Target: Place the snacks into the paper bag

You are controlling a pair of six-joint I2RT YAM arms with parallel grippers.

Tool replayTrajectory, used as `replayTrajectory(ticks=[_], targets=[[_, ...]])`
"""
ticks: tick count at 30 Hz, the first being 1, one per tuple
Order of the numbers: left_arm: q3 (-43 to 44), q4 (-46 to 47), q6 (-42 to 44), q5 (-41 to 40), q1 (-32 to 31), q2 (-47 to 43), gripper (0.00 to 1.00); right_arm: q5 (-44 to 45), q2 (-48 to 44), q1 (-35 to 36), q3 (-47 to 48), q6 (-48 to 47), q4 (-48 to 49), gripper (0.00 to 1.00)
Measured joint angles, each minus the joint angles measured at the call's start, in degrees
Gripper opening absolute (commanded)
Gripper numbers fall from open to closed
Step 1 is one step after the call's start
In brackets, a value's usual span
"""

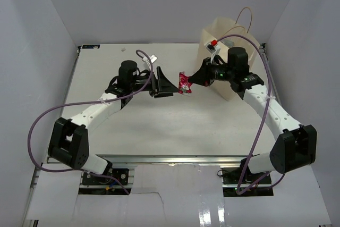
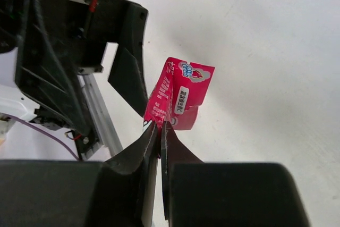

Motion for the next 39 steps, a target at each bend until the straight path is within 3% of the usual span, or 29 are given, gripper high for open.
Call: replayTrajectory(ticks=[6, 13, 18, 26, 37, 39], targets=[[0.3, 0.1, 2.9, 1.8, 6.2, -10.0, 0.98, 0.7, -0.2, -1.2, 9.5, -7.8, -4.2, 0.08], [0.7, -2.6, 9.0, -1.5, 10.4, -18.1, 0.98, 8.7, -0.3, -6.3, 35.1, -20.7, -5.9, 0.08], [-1.8, -5.1, 11.1, -4.9, 10.5, -18.7, 0.98, 13.9, -1.0, -14.9, 42.8, -24.7, -3.8, 0.08], [-3.7, -9.3, 14.6, -8.0, 10.6, -19.2, 0.98, 15.8, -0.4, -26.8, 36.2, -26.5, -5.7, 0.08], [-5.2, -9.2, 15.6, -8.2, 10.8, -19.5, 0.98, 15.0, -2.4, -30.3, 16.7, -25.0, -10.3, 0.08], [-5.3, -9.2, 15.8, -8.2, 10.8, -19.5, 0.98, 15.0, -2.5, -30.3, 15.3, -24.9, -10.5, 0.17]])
